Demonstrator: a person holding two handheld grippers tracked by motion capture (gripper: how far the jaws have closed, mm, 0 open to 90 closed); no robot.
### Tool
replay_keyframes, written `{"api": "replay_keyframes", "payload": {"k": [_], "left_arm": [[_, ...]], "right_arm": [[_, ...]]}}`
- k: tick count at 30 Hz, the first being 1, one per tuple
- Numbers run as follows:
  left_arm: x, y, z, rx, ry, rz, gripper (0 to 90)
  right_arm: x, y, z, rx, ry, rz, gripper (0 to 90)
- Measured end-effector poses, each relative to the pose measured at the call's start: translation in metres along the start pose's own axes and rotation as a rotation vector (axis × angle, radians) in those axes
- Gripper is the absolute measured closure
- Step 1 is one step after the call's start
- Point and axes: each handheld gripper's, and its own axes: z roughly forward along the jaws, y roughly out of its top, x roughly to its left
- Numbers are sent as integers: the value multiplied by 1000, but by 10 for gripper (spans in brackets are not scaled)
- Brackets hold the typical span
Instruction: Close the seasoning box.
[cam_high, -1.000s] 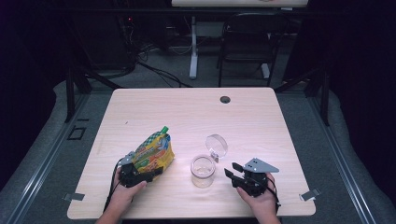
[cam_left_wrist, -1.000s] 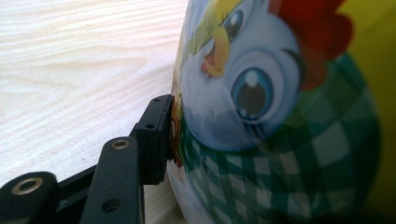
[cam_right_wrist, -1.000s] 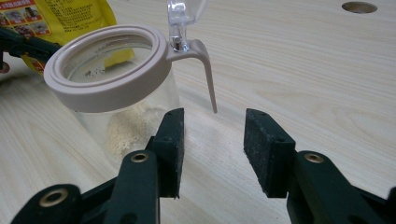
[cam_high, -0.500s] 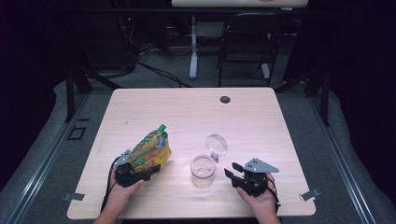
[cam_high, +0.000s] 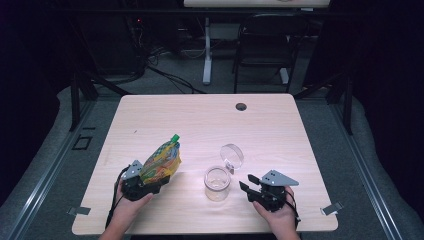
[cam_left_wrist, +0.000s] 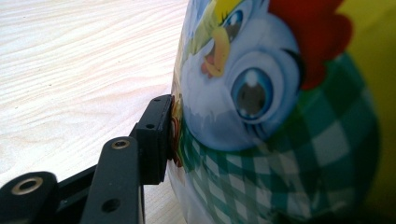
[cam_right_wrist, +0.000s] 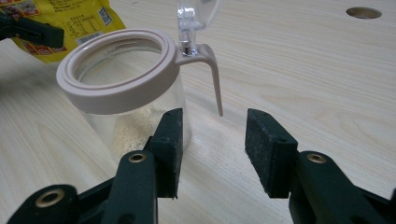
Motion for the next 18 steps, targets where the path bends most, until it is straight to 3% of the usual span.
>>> {"api": "replay_keyframes", "payload": {"k": [8, 18], "left_arm": [[-2, 2, -1, 6, 5, 24, 504], [-6, 4, -2, 18, 36, 68, 505]], "right_arm": [[5, 3, -6, -16, -14, -11, 558], [11, 6, -15, -42, 17, -6, 563]]}}
